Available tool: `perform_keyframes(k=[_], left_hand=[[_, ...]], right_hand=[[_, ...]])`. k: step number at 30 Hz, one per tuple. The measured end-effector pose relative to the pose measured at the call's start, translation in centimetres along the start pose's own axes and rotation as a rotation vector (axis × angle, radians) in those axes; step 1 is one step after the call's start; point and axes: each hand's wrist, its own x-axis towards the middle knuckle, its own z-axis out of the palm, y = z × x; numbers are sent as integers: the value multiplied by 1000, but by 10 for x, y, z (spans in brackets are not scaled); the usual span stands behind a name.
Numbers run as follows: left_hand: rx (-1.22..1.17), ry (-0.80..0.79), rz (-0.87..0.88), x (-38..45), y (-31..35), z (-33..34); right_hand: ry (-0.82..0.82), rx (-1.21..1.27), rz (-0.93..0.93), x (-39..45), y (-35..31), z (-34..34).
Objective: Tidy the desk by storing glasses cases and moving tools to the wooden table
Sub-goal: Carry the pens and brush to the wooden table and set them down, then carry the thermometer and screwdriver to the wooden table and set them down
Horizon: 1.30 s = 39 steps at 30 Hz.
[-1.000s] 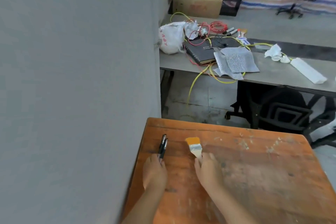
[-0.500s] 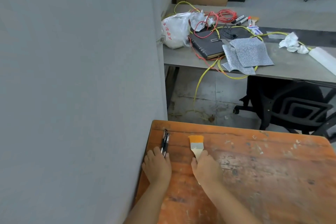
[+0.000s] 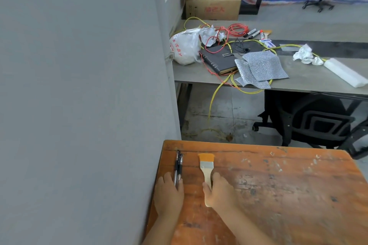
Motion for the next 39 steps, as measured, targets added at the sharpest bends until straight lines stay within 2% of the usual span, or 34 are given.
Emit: perform_keyframes(k=[7, 10, 12, 15, 17, 20, 25, 31, 35, 39], left_hand=[[-321, 98, 72, -68, -18, -4], [-515, 63, 13, -129, -28, 7], [-582, 30, -74, -168, -34, 18], [-706, 84, -332, -224, -41, 38], [-785, 207, -448, -263, -43, 44], [-930, 480, -609, -330, -52, 45], [-967, 888, -842, -466, -77, 51], [-1055, 1257, -1134, -623, -87, 96], [-1063, 1463, -1245, -717, -107, 111], [-1020, 1636, -1281, -816, -137, 108]], right_hand=[[100, 83, -210, -54, 64, -1], [89, 158, -344, -90, 100, 8], [30, 225, -408, -112, 116, 12], [-97, 254, -591, -139, 129, 15], [-190, 247, -758, -151, 130, 23], [-444, 226, -984, -177, 122, 42], [-811, 102, -1197, -237, 105, 71], [-1112, -101, -1311, -339, 105, 106], [-1281, -178, -1377, -446, 109, 150], [-1495, -245, -1434, -580, 117, 191]])
